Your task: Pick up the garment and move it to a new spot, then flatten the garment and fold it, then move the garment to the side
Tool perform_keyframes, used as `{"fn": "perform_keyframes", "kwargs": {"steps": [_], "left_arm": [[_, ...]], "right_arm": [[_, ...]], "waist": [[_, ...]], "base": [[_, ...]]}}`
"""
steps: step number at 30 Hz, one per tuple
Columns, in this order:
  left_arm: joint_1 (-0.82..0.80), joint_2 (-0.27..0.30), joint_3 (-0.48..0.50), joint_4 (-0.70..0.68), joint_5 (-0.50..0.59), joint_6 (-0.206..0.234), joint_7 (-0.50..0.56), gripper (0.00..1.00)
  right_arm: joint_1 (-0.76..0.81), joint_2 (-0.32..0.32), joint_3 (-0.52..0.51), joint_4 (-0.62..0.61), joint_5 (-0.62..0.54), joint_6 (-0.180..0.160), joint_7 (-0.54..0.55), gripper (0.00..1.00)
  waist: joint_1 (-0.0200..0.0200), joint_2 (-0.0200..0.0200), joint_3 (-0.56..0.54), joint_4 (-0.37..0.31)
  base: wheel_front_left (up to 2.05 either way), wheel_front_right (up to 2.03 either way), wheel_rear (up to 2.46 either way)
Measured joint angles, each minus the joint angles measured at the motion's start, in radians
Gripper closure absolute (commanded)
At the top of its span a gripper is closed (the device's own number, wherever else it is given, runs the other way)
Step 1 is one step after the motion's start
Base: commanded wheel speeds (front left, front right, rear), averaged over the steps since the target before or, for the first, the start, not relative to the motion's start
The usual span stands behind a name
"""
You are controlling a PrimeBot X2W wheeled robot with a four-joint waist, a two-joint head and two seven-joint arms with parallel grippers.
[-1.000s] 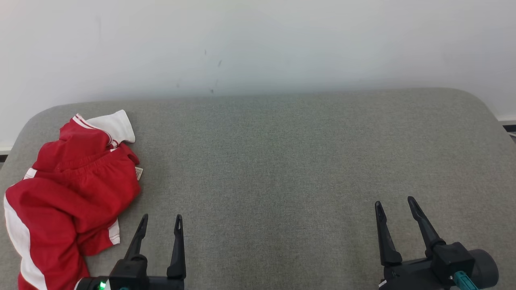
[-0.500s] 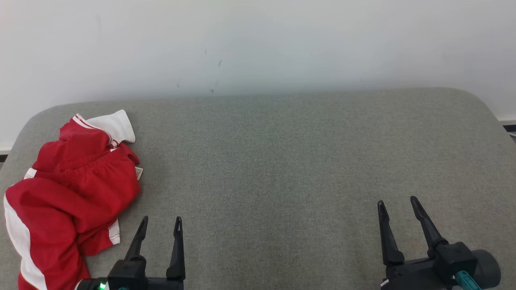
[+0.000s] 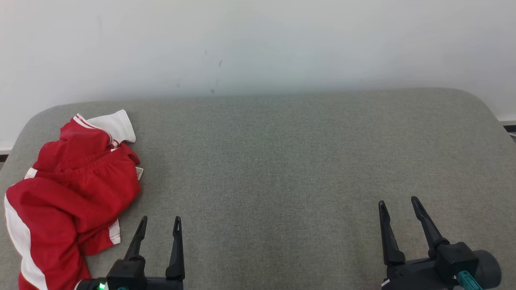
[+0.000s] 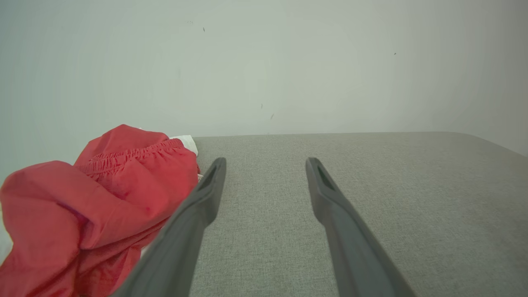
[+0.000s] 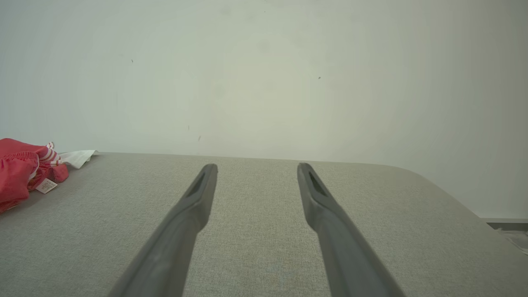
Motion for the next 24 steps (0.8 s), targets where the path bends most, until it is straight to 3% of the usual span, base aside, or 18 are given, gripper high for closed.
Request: {"fn": "perform_keyframes", "kwargs": {"steps": [12,24], "left_arm": [[-0.007,-0.003,-0.008,0.004,0.000,-0.008,0.000,0.00],[-0.027,-0.005,-0.008,0.012,0.002,-0.007,0.000,0.00]], "right_arm": [[0.016,0.001,-0.023,-0.003,0.000,0.004,-0.001,0.00],[0.019,0.001,-0.030,-0.018,0.000,0.013,-0.001,0.00]], "waist": [[0.0000,0.0000,0.001,0.017],[0.0000,0.0000,0.003,0.120]], "base": [[0.00,0.00,0.00],[0.00,0.00,0.00]]}}
